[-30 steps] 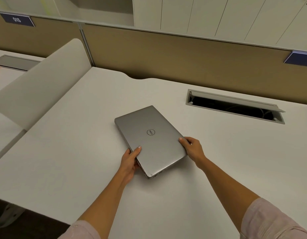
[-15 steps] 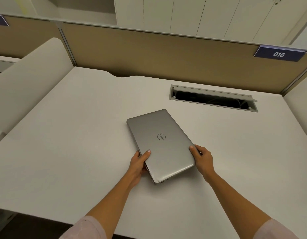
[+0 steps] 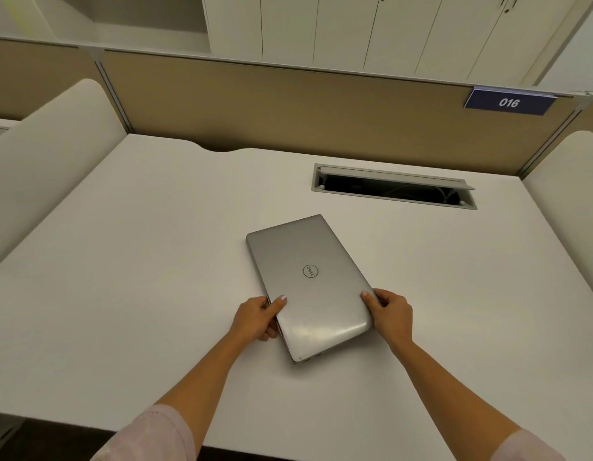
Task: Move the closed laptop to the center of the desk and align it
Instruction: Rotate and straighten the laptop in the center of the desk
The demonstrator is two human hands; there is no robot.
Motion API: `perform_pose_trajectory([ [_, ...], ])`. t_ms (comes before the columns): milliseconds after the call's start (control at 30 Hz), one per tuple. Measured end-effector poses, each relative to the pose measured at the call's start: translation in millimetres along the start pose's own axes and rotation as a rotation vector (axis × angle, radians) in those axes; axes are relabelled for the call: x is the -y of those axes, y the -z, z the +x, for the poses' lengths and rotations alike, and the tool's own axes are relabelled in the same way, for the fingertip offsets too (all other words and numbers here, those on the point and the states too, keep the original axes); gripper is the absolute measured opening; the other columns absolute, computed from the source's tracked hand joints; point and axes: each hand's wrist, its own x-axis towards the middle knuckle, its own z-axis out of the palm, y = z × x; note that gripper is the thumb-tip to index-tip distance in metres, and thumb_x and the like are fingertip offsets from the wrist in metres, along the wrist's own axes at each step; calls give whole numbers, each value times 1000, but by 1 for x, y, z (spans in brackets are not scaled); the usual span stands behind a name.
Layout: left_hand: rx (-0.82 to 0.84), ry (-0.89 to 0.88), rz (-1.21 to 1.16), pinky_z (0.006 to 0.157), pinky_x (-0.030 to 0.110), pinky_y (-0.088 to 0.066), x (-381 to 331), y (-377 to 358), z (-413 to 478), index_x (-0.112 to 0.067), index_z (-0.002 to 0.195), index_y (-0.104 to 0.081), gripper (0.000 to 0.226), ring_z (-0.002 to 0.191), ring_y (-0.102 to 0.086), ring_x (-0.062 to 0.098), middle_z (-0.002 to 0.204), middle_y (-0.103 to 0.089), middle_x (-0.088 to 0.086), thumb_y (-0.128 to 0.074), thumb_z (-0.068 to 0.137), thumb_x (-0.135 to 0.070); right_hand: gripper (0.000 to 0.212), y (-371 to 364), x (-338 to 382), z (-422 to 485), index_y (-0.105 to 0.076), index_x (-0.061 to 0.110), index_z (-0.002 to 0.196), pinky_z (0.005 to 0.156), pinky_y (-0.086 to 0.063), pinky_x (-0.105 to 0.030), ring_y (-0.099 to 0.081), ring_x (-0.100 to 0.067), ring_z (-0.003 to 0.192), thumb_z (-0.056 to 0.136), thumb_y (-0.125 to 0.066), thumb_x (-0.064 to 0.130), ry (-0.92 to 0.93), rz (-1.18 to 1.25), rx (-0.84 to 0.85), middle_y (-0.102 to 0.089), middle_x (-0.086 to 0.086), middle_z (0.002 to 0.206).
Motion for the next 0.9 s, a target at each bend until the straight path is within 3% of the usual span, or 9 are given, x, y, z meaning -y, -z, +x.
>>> perform_pose_trajectory([
  [167, 20, -23, 179, 42, 23, -48, 0, 9, 4, -10, 68, -55, 57, 43, -64, 16, 57, -69, 6, -61, 83, -64, 32, -3, -2, -2, -70, 10, 73, 62, -51, -35, -66, -28, 66, 86, -65, 39, -3, -139, 22, -71, -6, 66],
  [300, 20, -49, 355, 47, 23, -46, 0, 13, 8, -12, 64, -56, 61, 42, -63, 14, 56, -70, 3, -50, 87, -68, 42, -6, 3, -5, -64, 2, 72, 61, -48, -36, -63, -31, 64, 89, -61, 40, 19, -284, 32, -68, -12, 65],
  [467, 30, -82, 465, 58, 27, -51, -2, 18, 11, -13, 64, -54, 63, 42, -63, 13, 56, -70, 5, -41, 91, -68, 49, -4, 7, -7, -43, 8, 57, 51, -32, -32, -39, -22, 50, 91, -59, 38, 41, -376, 52, -44, -4, 49],
  [567, 19, -133, 547, 67, 34, -55, -3, 25, 13, -13, 64, -51, 63, 45, -62, 17, 59, -71, 11, -38, 93, -67, 50, -4, 8, -10, -40, 9, 55, 52, -29, -33, -33, -20, 51, 89, -62, 39, 63, -365, 67, -40, -4, 48],
  [667, 4, -157, 648, 67, 36, -51, -5, 30, 17, -12, 63, -47, 63, 52, -57, 21, 54, -60, 5, -39, 93, -67, 51, -4, 7, -9, -39, 10, 54, 53, -27, -32, -30, -20, 51, 87, -65, 40, 61, -345, 68, -37, -4, 48],
  [733, -16, -160, 692, 61, 33, -44, -6, 33, 21, -13, 63, -45, 61, 57, -55, 22, 55, -54, 0, -41, 92, -67, 52, -2, 6, -7, -41, 9, 54, 53, -28, -32, -31, -21, 51, 86, -65, 43, 61, -369, 83, -37, -4, 48],
  [800, -19, -158, 721, 58, 31, -40, -8, 35, 24, -15, 63, -45, 60, 59, -55, 21, 59, -55, -1, -42, 90, -70, 49, 1, 5, -1, -54, 8, 58, 52, -34, -30, -42, -24, 51, 84, -65, 48, 55, -391, 110, -49, -3, 49],
  [900, -86, -185, 772, 57, 30, -38, -8, 36, 25, -19, 70, -47, 54, 66, -59, 22, 71, -59, -1, -43, 89, -70, 41, 8, 8, 10, -68, 21, 67, 53, -40, -28, -59, -21, 60, 82, -60, 58, 43, -453, 150, -63, 5, 58],
])
